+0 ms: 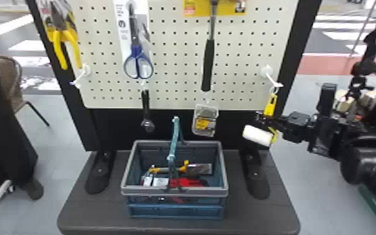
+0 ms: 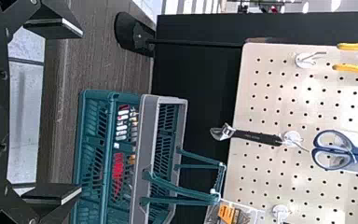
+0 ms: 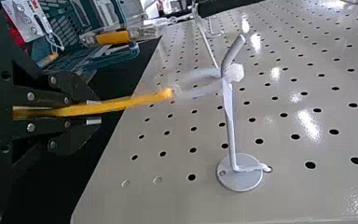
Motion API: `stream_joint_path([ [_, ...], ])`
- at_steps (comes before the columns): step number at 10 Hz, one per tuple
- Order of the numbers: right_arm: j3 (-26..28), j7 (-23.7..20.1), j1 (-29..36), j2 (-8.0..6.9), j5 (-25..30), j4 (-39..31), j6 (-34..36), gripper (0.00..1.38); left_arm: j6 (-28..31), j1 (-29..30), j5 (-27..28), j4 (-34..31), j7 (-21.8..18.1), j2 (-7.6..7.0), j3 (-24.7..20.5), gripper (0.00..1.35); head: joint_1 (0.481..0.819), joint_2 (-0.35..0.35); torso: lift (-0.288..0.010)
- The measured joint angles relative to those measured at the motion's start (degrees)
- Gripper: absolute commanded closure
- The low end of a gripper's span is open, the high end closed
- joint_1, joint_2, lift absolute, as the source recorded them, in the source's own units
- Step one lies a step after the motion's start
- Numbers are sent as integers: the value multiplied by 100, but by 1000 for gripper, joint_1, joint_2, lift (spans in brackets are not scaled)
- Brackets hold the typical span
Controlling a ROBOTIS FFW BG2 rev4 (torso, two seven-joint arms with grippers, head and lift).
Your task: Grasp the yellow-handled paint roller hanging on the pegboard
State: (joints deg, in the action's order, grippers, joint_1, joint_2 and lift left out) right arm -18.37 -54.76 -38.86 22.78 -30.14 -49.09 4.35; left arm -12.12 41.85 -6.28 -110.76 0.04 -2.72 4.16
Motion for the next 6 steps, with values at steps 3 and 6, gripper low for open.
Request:
stream_joint_path([
  [3,0,17,47,-9,0,-5,-49,1243,-1,0,-4,2,-1,0,-3,140,549,0,-100],
  [6,0,28,74,-10,-11,8,-66,1243,-1,1,-4,2,2,0,-3,140,549,0,-100],
])
